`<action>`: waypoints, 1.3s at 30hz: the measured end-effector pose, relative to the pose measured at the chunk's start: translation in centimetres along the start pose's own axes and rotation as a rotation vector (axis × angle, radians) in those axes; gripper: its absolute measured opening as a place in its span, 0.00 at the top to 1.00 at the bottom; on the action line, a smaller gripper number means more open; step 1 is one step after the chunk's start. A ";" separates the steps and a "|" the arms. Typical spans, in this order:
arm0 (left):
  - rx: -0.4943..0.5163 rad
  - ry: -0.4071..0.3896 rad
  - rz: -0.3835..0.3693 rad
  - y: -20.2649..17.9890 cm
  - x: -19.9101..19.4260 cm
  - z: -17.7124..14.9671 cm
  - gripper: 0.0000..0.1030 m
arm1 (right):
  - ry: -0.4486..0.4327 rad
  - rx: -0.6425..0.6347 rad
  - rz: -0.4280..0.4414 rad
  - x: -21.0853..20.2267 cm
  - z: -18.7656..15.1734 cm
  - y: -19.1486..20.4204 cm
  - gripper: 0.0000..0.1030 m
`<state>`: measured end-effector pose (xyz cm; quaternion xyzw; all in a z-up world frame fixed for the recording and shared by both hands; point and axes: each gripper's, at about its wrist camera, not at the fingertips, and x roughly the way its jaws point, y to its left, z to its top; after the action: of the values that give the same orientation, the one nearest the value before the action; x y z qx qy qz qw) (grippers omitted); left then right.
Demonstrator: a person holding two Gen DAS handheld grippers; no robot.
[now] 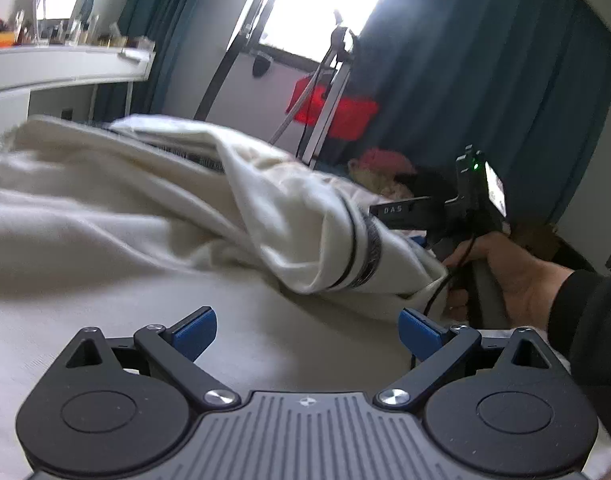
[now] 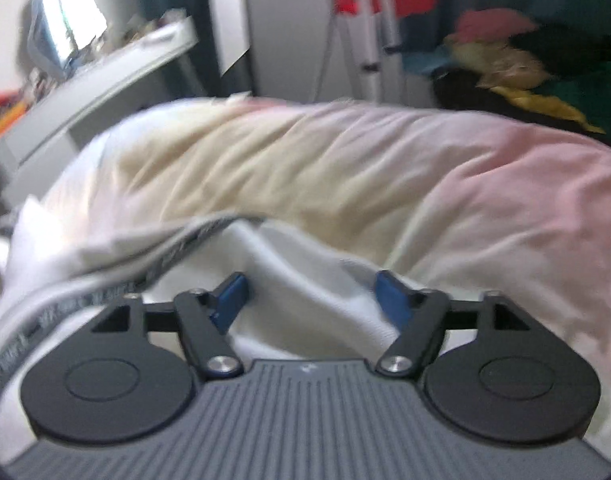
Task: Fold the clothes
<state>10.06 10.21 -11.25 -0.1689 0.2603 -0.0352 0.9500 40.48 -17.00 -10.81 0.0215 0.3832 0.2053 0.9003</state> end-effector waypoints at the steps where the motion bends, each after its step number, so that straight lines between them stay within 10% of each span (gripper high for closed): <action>1: -0.020 -0.002 0.020 0.2 0.2 -0.1 0.05 | 0.000 -0.009 0.000 0.0 -0.2 0.2 0.26; 3: -0.058 -0.030 0.053 0.5 0.2 -0.3 0.05 | -0.017 -0.030 -0.004 -0.4 -1.0 0.5 0.33; 8: -0.043 -0.064 0.072 -0.3 -0.7 -0.8 0.05 | -0.165 -0.037 -0.132 -3.8 -2.6 2.7 0.87; 18: 0.013 -0.122 0.071 -2.1 -3.2 -1.3 0.05 | -0.648 0.018 -0.524 -20.4 -4.1 2.6 0.92; 22: 0.022 -0.134 0.080 -2.5 -3.3 -1.4 0.05 | -0.756 0.053 -0.802 -25.1 -3.2 -0.5 0.92; 26: 0.051 -0.110 0.085 -3.0 -2.6 -1.8 0.05 | -0.658 0.185 -0.962 -24.5 -0.4 -6.9 0.90; 30: 0.087 -0.085 0.080 -3.5 -1.3 -2.4 0.05 | -0.485 0.359 -0.875 -20.4 1.2 -13.5 0.79; 35: 0.135 -0.045 0.070 -4.2 0.5 -3.2 0.05 | -0.425 0.451 -0.763 -18.0 -1.1 -15.5 0.28; 39: 0.167 -0.034 0.048 -4.9 0.7 -3.6 0.05 | -0.368 0.522 -0.652 -20.9 -5.4 -13.7 0.26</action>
<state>8.90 4.40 -12.84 -0.0833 0.2441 -0.0310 0.9657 28.54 -38.24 -3.14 0.1621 0.2423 -0.1998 0.9355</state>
